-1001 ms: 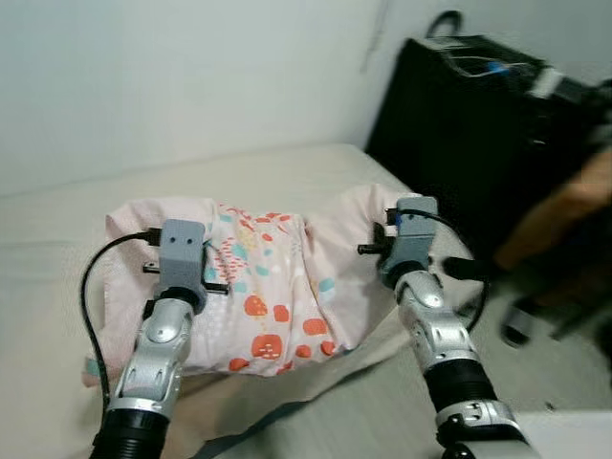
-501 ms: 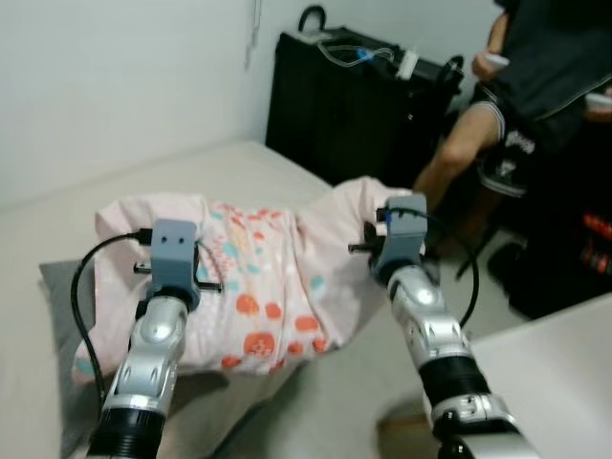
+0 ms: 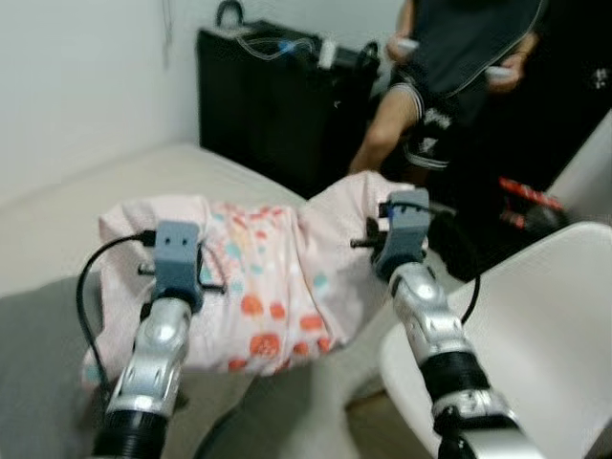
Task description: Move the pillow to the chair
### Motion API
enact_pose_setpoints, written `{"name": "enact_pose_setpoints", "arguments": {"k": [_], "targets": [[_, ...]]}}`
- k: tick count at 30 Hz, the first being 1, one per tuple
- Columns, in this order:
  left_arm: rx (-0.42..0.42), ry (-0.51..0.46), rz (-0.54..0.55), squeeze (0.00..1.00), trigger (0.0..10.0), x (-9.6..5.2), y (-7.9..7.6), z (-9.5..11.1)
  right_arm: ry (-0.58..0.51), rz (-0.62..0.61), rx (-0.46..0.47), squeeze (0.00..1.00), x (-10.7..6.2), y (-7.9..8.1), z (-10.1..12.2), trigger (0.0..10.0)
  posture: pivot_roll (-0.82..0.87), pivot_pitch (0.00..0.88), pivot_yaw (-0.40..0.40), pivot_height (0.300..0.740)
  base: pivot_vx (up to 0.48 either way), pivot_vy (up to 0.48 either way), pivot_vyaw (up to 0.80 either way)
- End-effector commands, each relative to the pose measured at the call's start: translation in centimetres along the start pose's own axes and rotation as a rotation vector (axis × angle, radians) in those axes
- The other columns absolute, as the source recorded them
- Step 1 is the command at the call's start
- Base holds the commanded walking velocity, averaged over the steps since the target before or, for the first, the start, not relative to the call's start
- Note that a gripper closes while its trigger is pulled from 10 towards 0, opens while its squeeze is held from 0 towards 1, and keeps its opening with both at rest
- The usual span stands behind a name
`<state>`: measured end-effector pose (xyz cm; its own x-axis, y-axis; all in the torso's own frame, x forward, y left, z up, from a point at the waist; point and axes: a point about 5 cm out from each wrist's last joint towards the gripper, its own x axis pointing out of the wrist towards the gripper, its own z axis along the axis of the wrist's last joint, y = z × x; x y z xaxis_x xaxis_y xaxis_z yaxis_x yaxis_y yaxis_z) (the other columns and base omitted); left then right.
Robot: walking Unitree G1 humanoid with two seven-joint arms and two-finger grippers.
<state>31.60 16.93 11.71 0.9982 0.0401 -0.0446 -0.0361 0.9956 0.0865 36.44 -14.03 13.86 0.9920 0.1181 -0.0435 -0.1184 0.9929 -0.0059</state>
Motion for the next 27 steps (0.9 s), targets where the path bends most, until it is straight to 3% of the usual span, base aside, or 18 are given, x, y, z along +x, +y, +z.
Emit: {"name": "enact_pose_setpoints", "arguments": {"k": [1, 7, 14, 23, 27], "targets": [[0.007, -0.062, -0.039, 0.00, 10.0, 0.4, -1.0, 1.3, -0.045, 0.015, -0.013, 0.00, 0.2, 0.3, 0.9, 10.0, -0.01, 0.007, -0.089, 0.730, 0.000, 0.000, -0.80], [0.043, -0.072, -0.099, 0.00, 10.0, 1.1, -1.2, 2.3, -0.066, -0.037, 0.014, 0.00, 0.1, 0.0, 0.9, 10.0, 0.06, 0.050, 0.039, 0.730, 0.000, 0.000, -0.80], [0.067, -0.074, -0.144, 0.00, 10.0, 1.3, -1.8, 2.8, -0.080, -0.085, 0.035, 0.00, -0.4, -0.7, 0.7, 10.0, 0.09, 0.061, 0.097, 0.730, 0.000, 0.000, -0.80], [0.070, -0.076, -0.160, 0.00, 10.0, 1.6, -3.3, 2.9, -0.065, -0.107, 0.028, 0.00, -0.8, -2.1, -0.1, 10.0, 0.12, 0.051, 0.070, 0.730, 0.000, 0.000, -0.80], [0.064, -0.081, -0.134, 0.00, 10.0, 1.7, -2.9, 3.2, -0.059, -0.096, 0.019, 0.00, -0.7, -2.0, -0.1, 10.0, 0.12, 0.046, 0.041, 0.730, 0.000, 0.000, -0.80]]}}
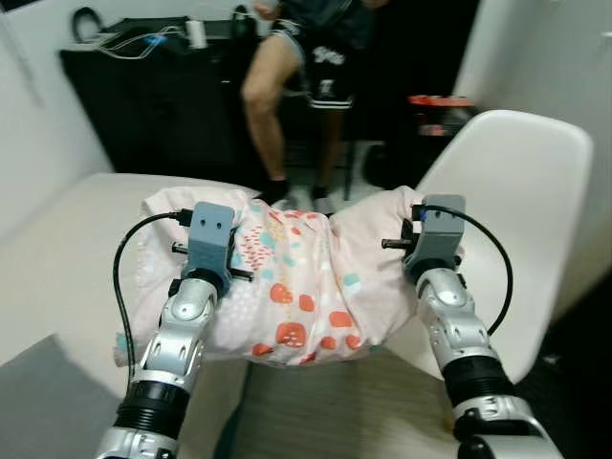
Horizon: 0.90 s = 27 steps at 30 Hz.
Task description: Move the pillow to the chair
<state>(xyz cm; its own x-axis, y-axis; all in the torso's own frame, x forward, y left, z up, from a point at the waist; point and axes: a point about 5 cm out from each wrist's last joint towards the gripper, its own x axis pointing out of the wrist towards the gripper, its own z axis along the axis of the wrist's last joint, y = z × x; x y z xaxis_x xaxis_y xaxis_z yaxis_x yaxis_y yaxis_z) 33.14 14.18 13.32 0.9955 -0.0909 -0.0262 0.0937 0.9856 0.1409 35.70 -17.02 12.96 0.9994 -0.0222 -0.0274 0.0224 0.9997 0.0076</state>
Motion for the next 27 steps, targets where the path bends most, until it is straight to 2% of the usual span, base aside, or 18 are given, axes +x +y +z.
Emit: {"name": "enact_pose_setpoints", "arguments": {"k": [1, 4, 9, 16, 27], "targets": [[0.007, -0.048, 0.001, 0.00, 10.0, 0.4, 0.0, 1.3, -0.042, 0.047, 0.003, 0.00, 0.2, 1.0, 0.8, 10.0, 0.12, 0.046, 0.041, 0.730, 0.000, 0.000, -0.80], [0.008, -0.048, 0.017, 0.00, 10.0, 0.3, 0.4, 1.3, -0.041, 0.049, 0.001, 0.00, 0.3, 1.1, 0.9, 10.0, 0.12, 0.045, 0.028, 0.730, 0.000, 0.000, -0.80], [-0.001, -0.040, 0.058, 0.00, 10.0, -0.2, 1.8, 0.5, -0.046, 0.054, -0.016, 0.00, 0.8, 1.7, 1.6, 10.0, 0.01, 0.027, -0.017, 0.730, 0.000, 0.000, -0.80], [-0.009, -0.026, 0.091, 0.00, 10.0, -0.5, 2.8, -0.4, -0.057, 0.058, -0.005, 0.00, 0.6, 1.9, 2.4, 10.0, -0.06, 0.006, -0.059, 0.730, 0.000, 0.000, -0.80], [-0.024, 0.004, 0.080, 0.00, 10.0, -0.3, 2.1, -0.6, -0.035, 0.078, -0.025, 0.00, 0.3, 1.0, 1.5, 10.0, -0.02, 0.057, -0.060, 0.730, 0.000, 0.000, -0.80]]}}
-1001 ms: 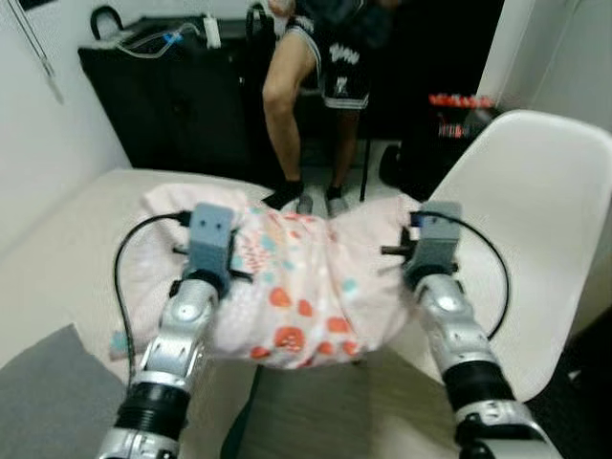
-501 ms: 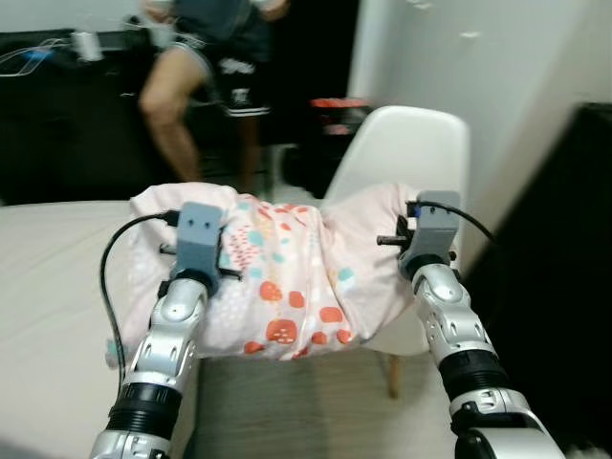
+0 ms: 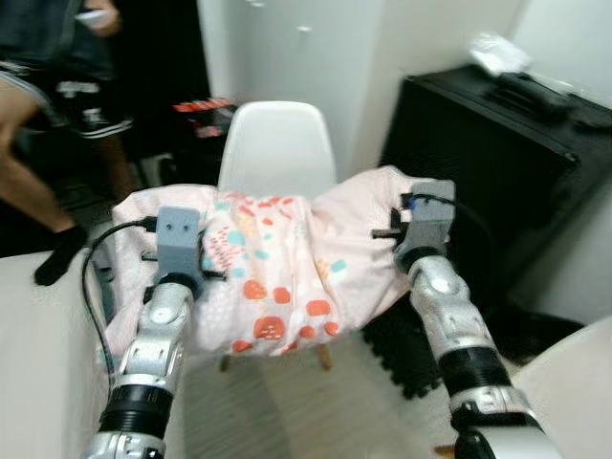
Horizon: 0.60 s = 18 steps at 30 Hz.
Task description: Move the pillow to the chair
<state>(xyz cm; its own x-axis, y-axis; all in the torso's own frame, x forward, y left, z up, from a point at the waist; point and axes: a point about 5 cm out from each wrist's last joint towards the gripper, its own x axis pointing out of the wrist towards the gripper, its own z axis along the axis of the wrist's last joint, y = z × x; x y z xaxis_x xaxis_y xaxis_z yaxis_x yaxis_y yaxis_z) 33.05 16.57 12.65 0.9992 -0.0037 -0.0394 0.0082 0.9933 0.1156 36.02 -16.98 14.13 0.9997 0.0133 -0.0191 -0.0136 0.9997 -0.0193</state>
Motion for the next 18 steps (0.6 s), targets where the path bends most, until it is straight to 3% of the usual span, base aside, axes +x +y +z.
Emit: {"name": "enact_pose_setpoints", "arguments": {"k": [1, 9, 16, 18], "targets": [[0.007, -0.015, -0.011, 0.00, 10.0, -0.2, -0.3, 0.3, -0.017, 0.037, 0.009, 0.00, -0.2, 1.0, 0.0, 10.0, -0.03, 0.055, -0.056, 0.730, 0.000, 0.000, -0.80], [0.025, 0.003, -0.018, 0.00, 10.0, -0.5, -0.3, -0.2, -0.002, 0.033, 0.028, 0.00, -0.6, 1.4, -0.4, 10.0, -0.02, 0.054, -0.063, 0.730, 0.000, 0.000, -0.80], [-0.029, 0.025, -0.005, 0.00, 10.0, -0.7, -0.3, -0.7, 0.009, 0.034, 0.011, 0.00, -0.5, 1.1, -0.4, 10.0, -0.03, 0.045, -0.066, 0.730, 0.000, 0.000, -0.80], [-0.008, 0.039, -0.015, 0.00, 10.0, -1.0, -0.5, -1.2, 0.015, 0.020, 0.003, 0.00, -0.6, 0.9, -0.5, 10.0, -0.03, 0.043, -0.063, 0.730, 0.000, 0.000, -0.80]]}}
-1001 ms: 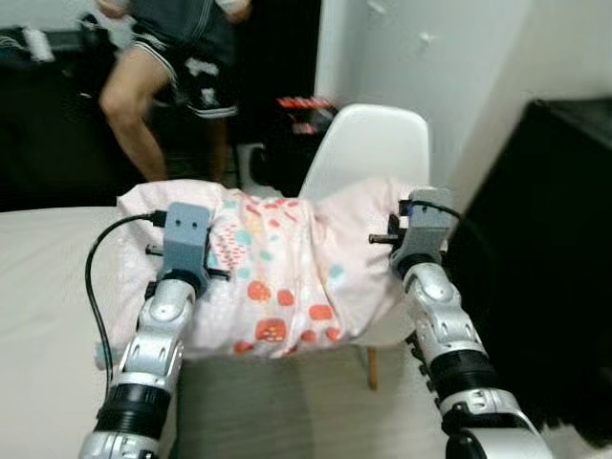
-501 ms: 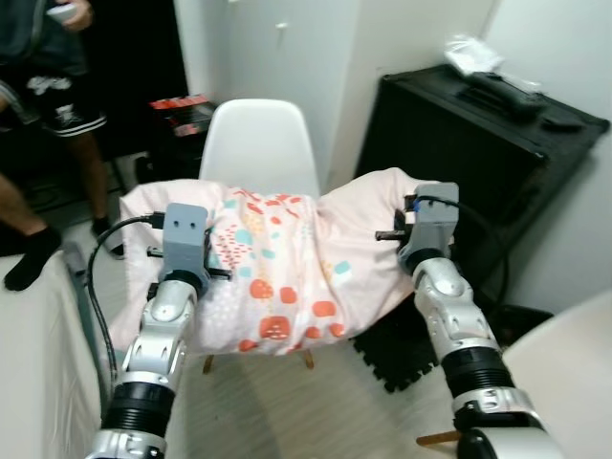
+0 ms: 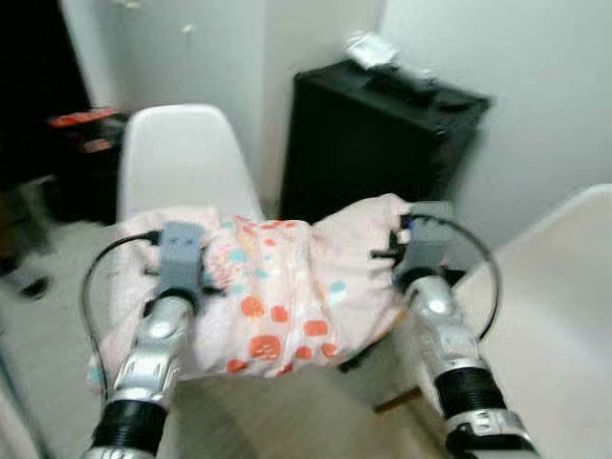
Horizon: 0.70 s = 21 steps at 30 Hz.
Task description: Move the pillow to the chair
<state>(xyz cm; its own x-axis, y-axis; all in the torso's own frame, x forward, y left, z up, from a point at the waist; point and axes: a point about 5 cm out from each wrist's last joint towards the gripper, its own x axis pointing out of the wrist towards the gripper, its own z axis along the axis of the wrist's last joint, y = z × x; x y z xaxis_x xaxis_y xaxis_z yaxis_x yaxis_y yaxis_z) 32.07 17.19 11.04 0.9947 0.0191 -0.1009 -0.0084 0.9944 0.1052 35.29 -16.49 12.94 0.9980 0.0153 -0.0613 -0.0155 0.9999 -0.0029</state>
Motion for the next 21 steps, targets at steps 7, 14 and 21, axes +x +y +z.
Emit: {"name": "enact_pose_setpoints", "arguments": {"k": [7, 14, 21], "targets": [[0.012, 0.004, -0.030, 0.00, 10.0, -0.39, -1.16, -0.01, -0.017, -0.001, -0.017, 0.00, -0.07, 0.03, 0.50, 10.0, -0.04, 0.047, -0.067, 0.730, 0.000, 0.000, -0.80], [0.010, -0.008, -0.028, 0.00, 10.0, -0.16, -1.26, 0.33, -0.016, -0.004, -0.022, 0.00, 0.01, -0.08, 0.67, 10.0, -0.04, 0.051, -0.071, 0.730, 0.000, 0.000, -0.80], [0.010, -0.016, -0.027, 0.00, 10.0, -0.22, -1.24, 0.51, -0.012, -0.006, -0.024, 0.00, -0.03, -0.04, 0.57, 10.0, -0.03, 0.052, -0.068, 0.730, 0.000, 0.000, -0.80]]}}
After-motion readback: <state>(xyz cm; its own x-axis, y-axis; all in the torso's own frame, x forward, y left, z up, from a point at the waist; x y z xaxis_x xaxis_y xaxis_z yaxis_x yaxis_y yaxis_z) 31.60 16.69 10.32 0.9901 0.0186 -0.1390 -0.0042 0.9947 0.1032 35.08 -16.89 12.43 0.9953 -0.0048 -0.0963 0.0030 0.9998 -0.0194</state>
